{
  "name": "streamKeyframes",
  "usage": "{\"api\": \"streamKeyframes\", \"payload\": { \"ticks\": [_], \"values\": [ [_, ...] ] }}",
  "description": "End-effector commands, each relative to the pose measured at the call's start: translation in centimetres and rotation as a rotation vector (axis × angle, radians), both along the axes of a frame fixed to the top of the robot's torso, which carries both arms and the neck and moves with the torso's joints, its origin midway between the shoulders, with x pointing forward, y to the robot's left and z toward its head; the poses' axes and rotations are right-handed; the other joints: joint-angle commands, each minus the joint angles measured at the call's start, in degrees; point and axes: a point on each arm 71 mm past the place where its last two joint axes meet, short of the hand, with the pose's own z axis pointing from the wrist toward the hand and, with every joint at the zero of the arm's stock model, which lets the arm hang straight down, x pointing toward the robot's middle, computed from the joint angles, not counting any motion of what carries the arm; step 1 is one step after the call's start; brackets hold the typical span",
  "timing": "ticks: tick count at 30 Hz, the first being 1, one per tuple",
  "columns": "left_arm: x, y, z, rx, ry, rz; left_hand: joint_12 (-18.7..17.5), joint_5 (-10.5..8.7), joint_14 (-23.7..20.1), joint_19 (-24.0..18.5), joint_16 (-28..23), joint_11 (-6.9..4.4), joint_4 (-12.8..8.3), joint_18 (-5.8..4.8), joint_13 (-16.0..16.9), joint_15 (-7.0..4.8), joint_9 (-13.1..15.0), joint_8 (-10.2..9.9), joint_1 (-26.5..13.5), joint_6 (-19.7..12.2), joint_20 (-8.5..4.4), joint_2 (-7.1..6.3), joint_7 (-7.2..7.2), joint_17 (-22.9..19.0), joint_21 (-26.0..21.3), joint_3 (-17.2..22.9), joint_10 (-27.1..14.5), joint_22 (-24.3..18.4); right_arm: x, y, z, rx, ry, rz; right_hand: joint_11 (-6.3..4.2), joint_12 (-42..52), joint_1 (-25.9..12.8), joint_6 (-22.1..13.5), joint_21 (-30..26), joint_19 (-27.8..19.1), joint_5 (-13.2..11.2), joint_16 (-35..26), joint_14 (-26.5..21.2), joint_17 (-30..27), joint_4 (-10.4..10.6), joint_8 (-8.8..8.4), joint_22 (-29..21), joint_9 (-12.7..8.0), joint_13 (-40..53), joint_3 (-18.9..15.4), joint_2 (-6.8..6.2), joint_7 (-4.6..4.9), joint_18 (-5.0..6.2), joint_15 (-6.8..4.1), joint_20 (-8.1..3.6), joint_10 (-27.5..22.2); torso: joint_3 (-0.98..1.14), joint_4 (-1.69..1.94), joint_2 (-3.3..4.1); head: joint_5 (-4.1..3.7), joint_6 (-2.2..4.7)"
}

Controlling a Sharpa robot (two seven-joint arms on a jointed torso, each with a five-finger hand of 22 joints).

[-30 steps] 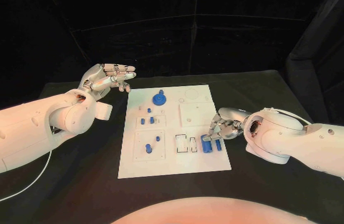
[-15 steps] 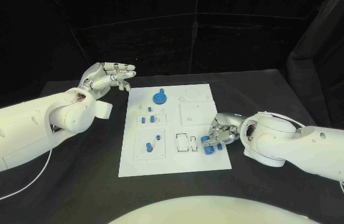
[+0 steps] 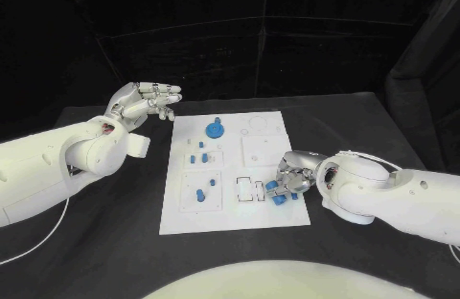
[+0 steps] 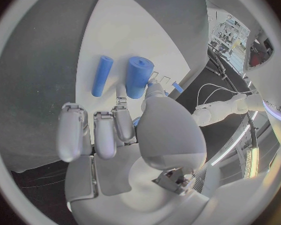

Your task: Assemble the parts on the task board

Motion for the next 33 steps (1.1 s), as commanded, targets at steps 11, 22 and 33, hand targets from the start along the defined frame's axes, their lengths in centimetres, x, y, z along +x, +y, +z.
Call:
{"api": "streamKeyframes", "payload": {
  "ticks": [11, 22, 33],
  "values": [
    [0.0, -0.2, 0.1, -0.009, 0.004, -0.016, 0.4, 0.12, -0.5, -0.5, -0.1, -0.01, 0.0, 0.75, -0.1, -0.03, 0.0, 0.4, 0.4, -0.6, 0.12, 0.02, 0.04, -0.1, -0.2, -0.4, -0.5, -0.1, -1.2, -0.1, 0.5, 0.202, 0.005, -0.127, -0.58, 1.1, 3.6, 0.9, 0.6, 1.2, 13.4, 0.5, 4.2, 5.4, -0.4, 1.16, 0.5, 0.5, 3.1, 0.6, 2.32, -0.53, -0.78, -0.83, -0.47, 1.3, 0.0, 0.03, -0.08, -0.05, 0.16],
    [0.0, -0.3, 0.1, -0.009, 0.005, -0.02, 0.4, 0.12, -0.6, -0.5, 0.0, 0.0, 0.0, 0.75, -0.1, -0.03, 0.0, 0.4, 0.4, -0.6, 0.12, 0.01, 0.04, -0.1, -0.2, -0.4, -0.5, -0.1, -1.9, 0.9, 1.4, 0.346, 0.006, -0.18, -0.64, 1.1, 3.4, 1.2, 0.6, 1.2, 13.9, 0.6, 4.2, 5.4, -0.1, 1.26, 0.5, 0.6, 3.2, 0.4, 2.46, -0.6, -0.78, -0.87, -0.49, 1.4, -0.03, 0.03, 0.0, 0.34, 0.37],
    [-0.1, -0.4, 0.1, -0.012, 0.007, -0.026, 0.4, 0.13, -0.6, -0.5, 0.0, 0.01, -0.1, 0.75, -0.1, -0.01, -0.1, 0.4, 0.3, -0.7, 0.13, 0.0, 0.06, -0.1, -0.2, -0.5, -0.5, -0.1, -1.5, 3.4, 0.7, 0.34, 0.058, -0.158, -0.87, 1.0, 2.7, 2.0, 0.7, 1.2, 13.8, 0.6, 4.2, 5.5, 0.1, 1.66, 0.5, 0.9, 3.3, 0.0, 2.65, -0.91, -0.78, -1.04, -0.61, 1.5, -0.04, 0.09, 0.0, 0.7, 0.34]
  ]
}}
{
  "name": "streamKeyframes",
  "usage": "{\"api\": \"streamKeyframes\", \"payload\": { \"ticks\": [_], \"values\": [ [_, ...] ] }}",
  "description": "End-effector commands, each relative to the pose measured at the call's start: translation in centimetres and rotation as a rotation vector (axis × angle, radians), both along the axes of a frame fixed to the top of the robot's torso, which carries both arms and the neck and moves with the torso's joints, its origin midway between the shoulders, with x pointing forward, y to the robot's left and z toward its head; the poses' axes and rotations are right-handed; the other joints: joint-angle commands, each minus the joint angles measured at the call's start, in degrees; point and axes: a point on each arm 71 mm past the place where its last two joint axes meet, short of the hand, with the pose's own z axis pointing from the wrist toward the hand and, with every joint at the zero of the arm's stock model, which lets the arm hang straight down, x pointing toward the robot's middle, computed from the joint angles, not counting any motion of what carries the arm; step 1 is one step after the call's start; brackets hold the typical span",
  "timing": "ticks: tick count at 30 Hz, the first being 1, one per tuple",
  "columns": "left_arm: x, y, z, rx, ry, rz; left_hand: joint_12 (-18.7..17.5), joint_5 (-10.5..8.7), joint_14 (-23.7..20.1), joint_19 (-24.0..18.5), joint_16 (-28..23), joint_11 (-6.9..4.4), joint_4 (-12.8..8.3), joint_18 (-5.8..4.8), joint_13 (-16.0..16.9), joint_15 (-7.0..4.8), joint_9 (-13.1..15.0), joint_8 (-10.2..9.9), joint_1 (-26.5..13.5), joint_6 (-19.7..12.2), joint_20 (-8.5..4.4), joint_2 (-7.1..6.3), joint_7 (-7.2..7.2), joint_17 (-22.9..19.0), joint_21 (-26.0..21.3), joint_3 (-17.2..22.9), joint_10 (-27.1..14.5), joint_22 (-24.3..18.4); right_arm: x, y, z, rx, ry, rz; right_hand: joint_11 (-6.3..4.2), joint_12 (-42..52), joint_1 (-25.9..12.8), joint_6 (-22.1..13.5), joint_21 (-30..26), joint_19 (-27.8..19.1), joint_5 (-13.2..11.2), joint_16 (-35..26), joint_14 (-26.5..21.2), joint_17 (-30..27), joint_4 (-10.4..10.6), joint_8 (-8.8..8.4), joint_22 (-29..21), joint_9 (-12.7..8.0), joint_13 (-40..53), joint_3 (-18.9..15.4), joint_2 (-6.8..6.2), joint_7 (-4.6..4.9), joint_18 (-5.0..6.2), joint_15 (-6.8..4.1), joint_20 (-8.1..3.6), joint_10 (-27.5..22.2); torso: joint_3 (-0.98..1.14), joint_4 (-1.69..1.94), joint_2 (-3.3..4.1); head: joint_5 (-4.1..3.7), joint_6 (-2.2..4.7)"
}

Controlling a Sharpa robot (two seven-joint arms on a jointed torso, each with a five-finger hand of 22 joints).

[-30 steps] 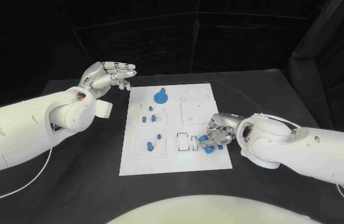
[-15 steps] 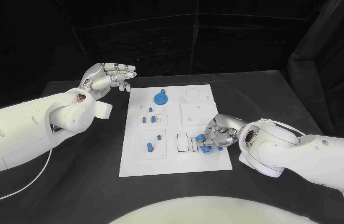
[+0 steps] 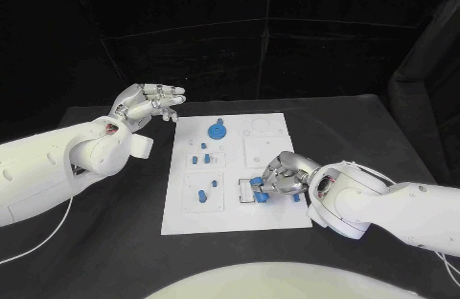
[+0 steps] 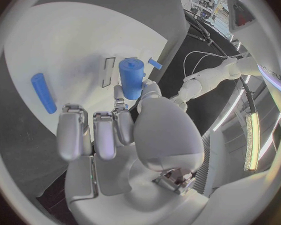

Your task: Assemble the parts on the task board

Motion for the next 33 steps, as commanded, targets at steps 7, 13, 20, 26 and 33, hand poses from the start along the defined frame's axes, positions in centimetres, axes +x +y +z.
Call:
{"api": "streamKeyframes", "payload": {
  "ticks": [7, 13, 20, 26, 33],
  "values": [
    [-0.1, -0.3, 0.1, -0.011, 0.0, -0.018, 0.4, 0.13, -0.6, -0.4, -0.1, 0.01, 0.1, 0.75, -0.1, -0.01, -0.1, 0.4, 0.3, -0.3, -0.04, 0.0, 0.05, -0.1, -0.2, -0.3, -0.5, -0.1, 0.5, 1.3, -0.5, -0.039, 0.02, -0.011, -0.23, -0.2, -1.4, 1.0, 0.2, 0.9, -1.0, 0.3, 4.4, 5.4, 0.4, 0.42, 0.0, 0.4, 3.1, -0.8, 0.2, -0.44, -0.76, -0.58, -0.54, 0.3, -0.02, 0.07, 0.12, 0.16, 0.15],
    [-0.1, -0.3, 0.1, -0.011, 0.0, -0.018, 0.4, 0.13, -0.6, -0.4, -0.1, 0.01, 0.1, 0.75, -0.1, -0.01, -0.1, 0.4, 0.3, -0.3, -0.04, 0.0, 0.05, -0.1, -0.2, -0.3, -0.5, -0.1, 0.8, 1.6, -0.7, -0.092, 0.009, -0.009, -0.39, -0.8, -3.0, 1.3, 0.1, 0.9, -4.2, 0.2, 4.3, 5.3, 0.3, 0.58, -0.1, 0.8, 2.9, -2.0, 0.08, -0.66, -0.75, -0.74, -0.7, 0.2, 0.04, -0.09, 0.07, 0.47, -0.03],
    [-0.1, -0.3, 0.1, -0.011, 0.001, -0.018, 0.4, 0.13, -0.6, -0.4, -0.1, 0.01, 0.1, 0.75, -0.1, -0.01, -0.1, 0.4, 0.3, -0.3, -0.04, 0.0, 0.05, -0.1, -0.2, -0.3, -0.5, -0.1, 1.1, 1.8, -0.7, -0.125, -0.026, -0.016, -0.64, -1.3, -7.1, 1.7, 0.0, 0.9, -20.3, 0.1, 4.3, 5.2, 0.5, 1.02, -0.1, 1.5, 3.0, -3.7, -0.83, -0.95, -0.75, -0.94, -0.93, 0.2, 0.06, -0.03, 0.03, 0.53, -0.04],
    [-0.1, -0.2, 0.1, -0.01, 0.002, -0.017, 0.4, 0.13, -0.6, -0.4, -0.1, 0.01, 0.1, 0.75, -0.1, -0.01, -0.1, 0.4, 0.3, -0.3, -0.04, 0.0, 0.05, -0.1, -0.2, -0.3, -0.5, -0.1, 1.2, 2.1, -0.5, -0.138, -0.054, -0.008, -0.42, -2.8, -13.9, 0.6, -0.4, 0.6, -29.1, -0.2, 4.2, 4.9, 1.0, 0.99, -0.6, 2.1, 2.3, 0.4, -8.73, -0.69, -0.65, -0.77, -0.79, -0.4, 0.09, -0.14, 0.07, 0.68, -0.04],
    [-0.1, -0.2, 0.1, -0.01, 0.003, -0.018, 0.4, 0.13, -0.6, -0.4, -0.1, 0.01, 0.1, 0.75, -0.1, -0.01, -0.1, 0.4, 0.3, -0.3, -0.04, 0.0, 0.05, -0.1, -0.2, -0.3, -0.5, -0.1, 1.1, 2.0, -0.3, -0.139, -0.081, 0.002, -0.34, -3.3, -13.3, 0.4, -0.4, 0.6, -28.8, -0.3, 4.2, 4.8, 0.8, 1.06, -0.7, 2.3, 2.1, 1.3, -8.29, -0.66, -0.64, -0.73, -0.73, -0.6, 0.11, -0.2, 0.09, 0.67, -0.15]
  ]
}}
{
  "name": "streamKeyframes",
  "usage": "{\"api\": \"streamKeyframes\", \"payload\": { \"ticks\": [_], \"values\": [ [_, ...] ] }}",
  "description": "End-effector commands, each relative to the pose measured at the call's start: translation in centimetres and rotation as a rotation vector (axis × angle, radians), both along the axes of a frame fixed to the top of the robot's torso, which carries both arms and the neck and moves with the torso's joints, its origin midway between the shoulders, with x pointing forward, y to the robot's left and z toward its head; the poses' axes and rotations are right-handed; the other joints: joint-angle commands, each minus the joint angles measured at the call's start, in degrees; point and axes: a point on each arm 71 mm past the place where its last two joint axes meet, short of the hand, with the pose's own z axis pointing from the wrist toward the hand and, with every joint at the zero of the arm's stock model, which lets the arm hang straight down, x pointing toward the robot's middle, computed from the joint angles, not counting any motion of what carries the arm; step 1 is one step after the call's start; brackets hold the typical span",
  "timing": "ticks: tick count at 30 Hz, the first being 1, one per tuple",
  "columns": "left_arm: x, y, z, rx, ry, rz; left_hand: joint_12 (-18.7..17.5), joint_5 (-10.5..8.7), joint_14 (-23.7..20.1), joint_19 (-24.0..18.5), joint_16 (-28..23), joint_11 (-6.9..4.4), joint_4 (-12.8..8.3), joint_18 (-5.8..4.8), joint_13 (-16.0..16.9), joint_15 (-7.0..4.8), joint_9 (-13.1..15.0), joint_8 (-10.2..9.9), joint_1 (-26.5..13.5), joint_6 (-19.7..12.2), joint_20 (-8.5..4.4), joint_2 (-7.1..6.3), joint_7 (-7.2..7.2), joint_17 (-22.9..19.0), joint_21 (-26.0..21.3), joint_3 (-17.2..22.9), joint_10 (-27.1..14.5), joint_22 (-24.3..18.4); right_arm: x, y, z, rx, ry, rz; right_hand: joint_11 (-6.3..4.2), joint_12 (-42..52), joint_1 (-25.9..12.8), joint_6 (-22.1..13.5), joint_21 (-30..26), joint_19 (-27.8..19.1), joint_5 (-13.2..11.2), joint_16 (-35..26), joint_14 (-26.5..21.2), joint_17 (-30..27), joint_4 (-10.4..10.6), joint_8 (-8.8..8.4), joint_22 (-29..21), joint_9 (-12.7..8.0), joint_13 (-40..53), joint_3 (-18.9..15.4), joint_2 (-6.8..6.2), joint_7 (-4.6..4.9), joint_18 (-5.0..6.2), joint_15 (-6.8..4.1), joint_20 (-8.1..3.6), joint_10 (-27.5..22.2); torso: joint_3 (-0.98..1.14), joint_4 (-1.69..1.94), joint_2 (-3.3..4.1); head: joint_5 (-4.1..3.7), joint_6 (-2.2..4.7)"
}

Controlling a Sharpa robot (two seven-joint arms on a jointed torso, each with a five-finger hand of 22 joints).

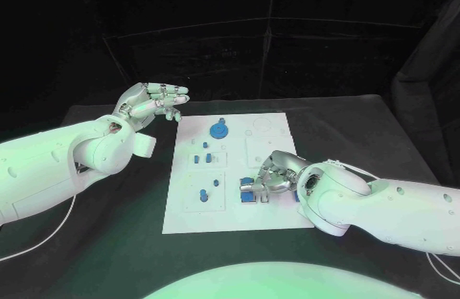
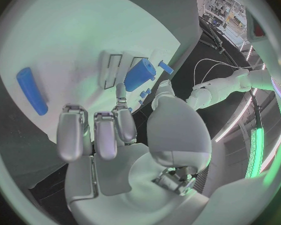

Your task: Assemble the parts on the task board

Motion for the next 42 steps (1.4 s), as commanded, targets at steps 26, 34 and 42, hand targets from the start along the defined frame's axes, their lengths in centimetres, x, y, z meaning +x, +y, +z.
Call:
{"api": "streamKeyframes", "payload": {
  "ticks": [26, 34, 42],
  "values": [
    [0.1, 0.0, 0.1, -0.006, 0.002, -0.009, 0.5, 0.13, -0.7, -0.5, 0.0, 0.03, 0.1, 0.75, -0.1, 0.01, -0.1, 0.4, 0.4, -0.4, -0.02, 0.02, 0.07, -0.1, -0.3, -0.4, -0.7, -0.1, 0.0, 0.0, 0.6, -0.103, -0.115, 0.108, -0.46, 0.1, 16.4, 0.6, 0.5, 0.8, 4.0, 0.3, 4.3, 6.4, -7.3, 1.73, 1.5, 1.7, 3.3, 2.9, 5.16, -0.37, -0.91, -0.31, -0.25, 0.3, -0.02, -0.01, -0.01, -0.24, -0.4],
    [0.1, 0.1, 0.1, -0.005, 0.003, -0.008, 0.5, 0.13, -0.7, -0.5, 0.0, 0.03, 0.1, 0.75, -0.1, 0.01, -0.1, 0.4, 0.4, -0.4, -0.02, 0.02, 0.07, -0.1, -0.3, -0.4, -0.7, -0.1, 0.0, -0.3, 0.9, -0.086, -0.145, 0.123, -0.49, 0.2, 17.2, 0.5, 0.5, 0.9, 4.5, 0.3, 4.3, 6.4, -8.1, 1.88, 1.5, 1.8, 3.5, 3.1, 5.81, -0.37, -0.93, -0.34, -0.29, 0.4, 0.04, -0.03, 0.01, -0.19, -0.51],
    [0.1, 0.1, 0.0, -0.005, 0.004, -0.008, 0.5, 0.13, -0.8, -0.5, 0.0, 0.04, 0.0, 0.75, -0.1, 0.01, -0.1, 0.4, 0.5, -0.4, -0.02, 0.09, 0.08, -0.2, -0.3, -0.4, -0.8, -0.1, -0.3, 0.4, 1.7, 0.054, -0.197, 0.172, -0.4, 0.3, 15.2, 0.3, 0.5, 0.9, 5.1, 0.5, 4.3, 6.7, -7.3, 1.9, 1.6, 1.9, 3.7, 2.3, 5.85, -0.29, -0.94, -0.27, -0.25, 0.5, 0.04, -0.01, 0.03, -0.14, -0.46]
  ]
}}
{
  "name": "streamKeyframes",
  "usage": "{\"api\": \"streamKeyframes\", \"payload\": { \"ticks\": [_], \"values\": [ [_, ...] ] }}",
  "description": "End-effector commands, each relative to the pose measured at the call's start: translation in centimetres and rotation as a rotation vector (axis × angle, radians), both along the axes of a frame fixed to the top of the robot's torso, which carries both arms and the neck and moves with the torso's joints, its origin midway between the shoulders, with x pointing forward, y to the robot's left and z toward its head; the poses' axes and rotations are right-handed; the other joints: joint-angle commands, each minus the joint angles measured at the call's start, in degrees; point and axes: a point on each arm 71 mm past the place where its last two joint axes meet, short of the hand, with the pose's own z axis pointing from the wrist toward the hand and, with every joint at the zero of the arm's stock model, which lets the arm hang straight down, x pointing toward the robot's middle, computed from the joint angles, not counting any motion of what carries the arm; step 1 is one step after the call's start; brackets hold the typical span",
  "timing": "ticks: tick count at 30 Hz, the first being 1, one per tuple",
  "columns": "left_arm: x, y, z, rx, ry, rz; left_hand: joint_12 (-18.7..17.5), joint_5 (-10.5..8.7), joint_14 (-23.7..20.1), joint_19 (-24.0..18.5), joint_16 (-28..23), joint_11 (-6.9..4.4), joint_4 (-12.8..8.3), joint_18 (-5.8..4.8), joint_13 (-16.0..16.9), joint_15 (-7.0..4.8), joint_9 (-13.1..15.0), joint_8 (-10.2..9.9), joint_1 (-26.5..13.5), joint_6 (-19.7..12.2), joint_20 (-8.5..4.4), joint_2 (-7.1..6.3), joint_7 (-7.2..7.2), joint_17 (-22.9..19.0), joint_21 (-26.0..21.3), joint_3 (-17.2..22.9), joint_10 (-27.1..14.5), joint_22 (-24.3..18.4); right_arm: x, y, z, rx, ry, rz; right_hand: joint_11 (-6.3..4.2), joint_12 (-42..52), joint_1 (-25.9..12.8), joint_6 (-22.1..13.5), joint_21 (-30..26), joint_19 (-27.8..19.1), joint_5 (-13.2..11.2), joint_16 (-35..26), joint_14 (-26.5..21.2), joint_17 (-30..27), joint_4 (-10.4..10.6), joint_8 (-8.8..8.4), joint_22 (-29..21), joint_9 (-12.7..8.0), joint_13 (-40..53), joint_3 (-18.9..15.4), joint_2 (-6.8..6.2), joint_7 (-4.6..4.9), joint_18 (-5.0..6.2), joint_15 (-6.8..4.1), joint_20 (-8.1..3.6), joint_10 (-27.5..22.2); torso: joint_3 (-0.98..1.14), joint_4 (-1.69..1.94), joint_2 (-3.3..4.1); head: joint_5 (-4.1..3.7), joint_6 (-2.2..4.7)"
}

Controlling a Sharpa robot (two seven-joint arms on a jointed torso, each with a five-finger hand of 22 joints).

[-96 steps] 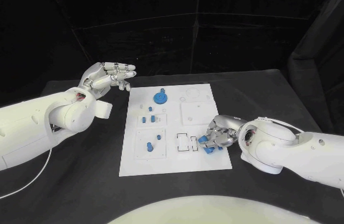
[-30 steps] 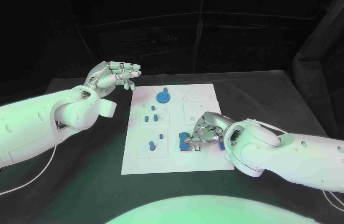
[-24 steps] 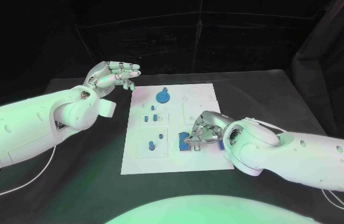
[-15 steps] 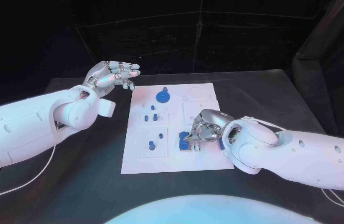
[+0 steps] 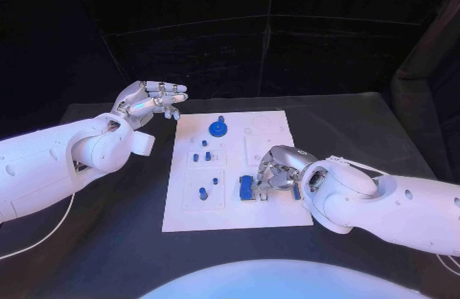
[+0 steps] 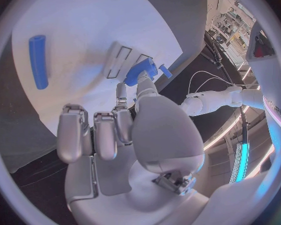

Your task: Assemble the parts on the task board

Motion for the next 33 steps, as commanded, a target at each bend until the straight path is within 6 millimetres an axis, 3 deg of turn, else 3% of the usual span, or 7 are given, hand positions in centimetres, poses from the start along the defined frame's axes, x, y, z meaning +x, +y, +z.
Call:
{"api": "streamKeyframes", "payload": {
  "ticks": [1, 7, 20, 24, 33],
  "values": [
    [0.0, -0.1, 0.1, -0.008, -0.002, -0.009, 0.3, 0.13, -0.3, -0.5, 0.0, 0.03, 0.0, 0.76, -0.1, 0.01, -0.1, 0.3, 0.5, -0.4, -0.01, 0.09, 0.08, -0.1, -0.3, -0.4, -0.3, -0.1, -0.3, 0.9, 0.8, 0.12, -0.054, 0.069, -0.19, 0.4, -0.7, 0.1, 0.3, 0.9, 0.2, 0.3, 4.4, 7.0, 0.1, 0.29, 0.3, 0.1, 3.6, -0.5, 0.14, -0.08, -0.95, -0.28, -0.26, 0.4, 0.02, 0.03, 0.01, 0.03, 0.02],
    [0.0, 0.0, 0.1, -0.008, -0.001, -0.009, 0.3, 0.13, -0.3, -0.5, 0.0, 0.03, 0.0, 0.76, -0.1, 0.01, -0.1, 0.3, 0.5, -0.4, -0.01, 0.09, 0.08, -0.1, -0.3, -0.4, -0.3, -0.1, -0.4, 1.3, 1.1, 0.164, -0.065, 0.117, -0.28, 0.8, -0.3, 0.2, 0.6, 1.1, 0.8, 0.6, 4.5, 7.5, -0.2, 0.4, 0.7, 0.2, 4.0, -0.3, 0.56, -0.19, -1.02, -0.34, -0.28, 0.6, -0.02, -0.01, 0.0, 0.1, -0.08],
    [0.0, -0.1, 0.1, -0.009, 0.001, -0.012, 0.3, 0.13, -0.4, -0.5, 0.0, 0.04, 0.0, 0.76, -0.1, 0.01, -0.1, 0.3, 0.5, -0.4, -0.01, 0.11, 0.09, -0.1, -0.3, -0.4, -0.4, -0.1, -0.2, 2.1, 0.2, 0.009, -0.035, 0.169, -0.47, 0.7, 3.0, 0.5, 0.7, 1.1, -0.5, 0.7, 4.5, 7.7, -2.9, 0.56, 0.9, 0.3, 4.1, 0.6, 1.68, -0.38, -1.06, -0.47, -0.39, 0.6, -0.03, 0.08, -0.01, 0.21, -0.19],
    [0.0, 0.0, 0.1, -0.008, 0.001, -0.013, 0.3, 0.13, -0.4, -0.5, 0.0, 0.04, 0.0, 0.76, -0.1, 0.01, -0.1, 0.3, 0.5, -0.4, -0.01, 0.11, 0.09, -0.1, -0.3, -0.4, -0.4, -0.1, -0.2, 2.2, 0.0, -0.046, -0.05, 0.186, -0.79, 0.9, 5.6, 1.3, 0.7, 1.1, -3.2, 0.7, 4.5, 7.8, -4.7, 0.9, 1.1, 0.4, 4.3, 2.0, 2.39, -0.74, -1.08, -0.74, -0.59, 0.8, -0.04, 0.04, -0.04, 0.27, -0.33],
    [0.0, 0.0, 0.1, -0.008, 0.003, -0.013, 0.3, 0.13, -0.4, -0.5, 0.0, 0.04, 0.0, 0.76, -0.1, 0.01, -0.1, 0.3, 0.5, -0.4, -0.01, 0.11, 0.09, -0.1, -0.3, -0.4, -0.4, -0.1, 0.0, 1.9, 0.1, -0.101, -0.089, 0.179, -1.17, 1.4, 7.5, 2.3, 0.9, 1.2, -4.7, 0.8, 4.6, 8.2, -6.2, 1.01, 1.5, 0.3, 4.9, 3.7, 4.01, -1.18, -1.15, -1.02, -0.85, 1.2, 0.0, 0.02, -0.04, 0.3, -0.41]
  ]
}}
